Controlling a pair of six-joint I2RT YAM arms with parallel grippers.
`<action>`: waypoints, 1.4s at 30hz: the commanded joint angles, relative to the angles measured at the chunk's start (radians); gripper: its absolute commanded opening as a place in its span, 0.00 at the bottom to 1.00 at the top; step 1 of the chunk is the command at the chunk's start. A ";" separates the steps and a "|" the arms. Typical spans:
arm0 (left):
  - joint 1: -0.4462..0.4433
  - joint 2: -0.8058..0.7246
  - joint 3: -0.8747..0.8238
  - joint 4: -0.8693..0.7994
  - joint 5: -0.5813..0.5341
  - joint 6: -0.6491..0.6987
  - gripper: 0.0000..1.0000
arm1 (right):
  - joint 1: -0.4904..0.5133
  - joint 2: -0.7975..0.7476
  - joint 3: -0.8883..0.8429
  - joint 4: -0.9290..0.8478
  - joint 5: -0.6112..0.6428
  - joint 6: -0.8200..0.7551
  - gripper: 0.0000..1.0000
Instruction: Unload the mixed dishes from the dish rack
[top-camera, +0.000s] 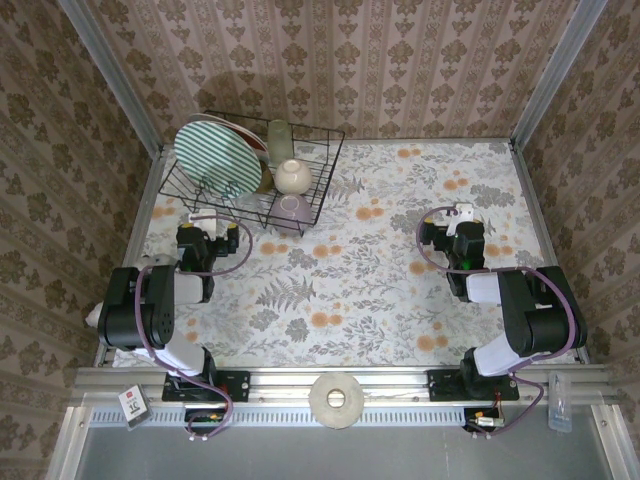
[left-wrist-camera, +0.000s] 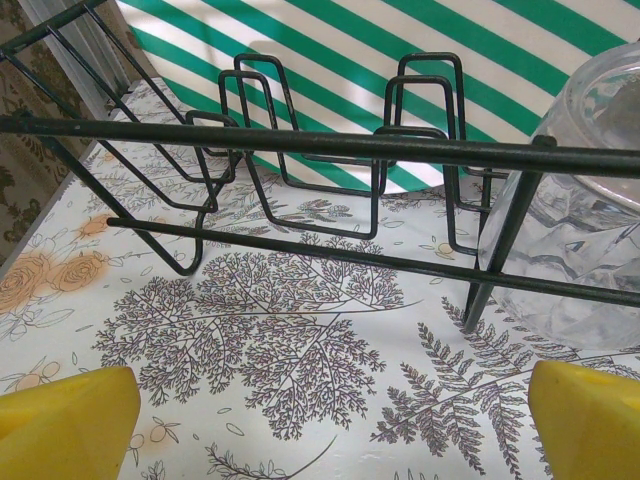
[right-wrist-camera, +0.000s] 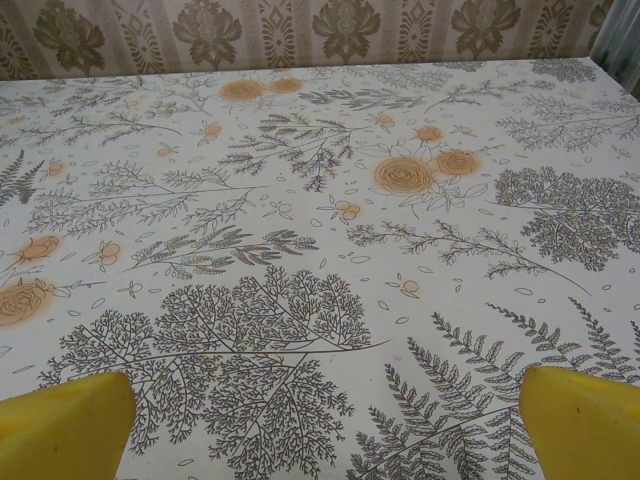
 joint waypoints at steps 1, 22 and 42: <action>-0.001 -0.012 0.008 0.001 0.014 0.000 1.00 | -0.003 0.007 0.013 -0.002 -0.016 -0.011 1.00; 0.032 -0.197 -0.052 -0.054 -0.094 -0.079 1.00 | -0.005 -0.065 -0.029 0.015 0.054 0.019 1.00; 0.025 -0.429 0.440 -1.152 0.275 -0.811 1.00 | -0.034 -0.569 0.236 -0.778 0.191 0.610 1.00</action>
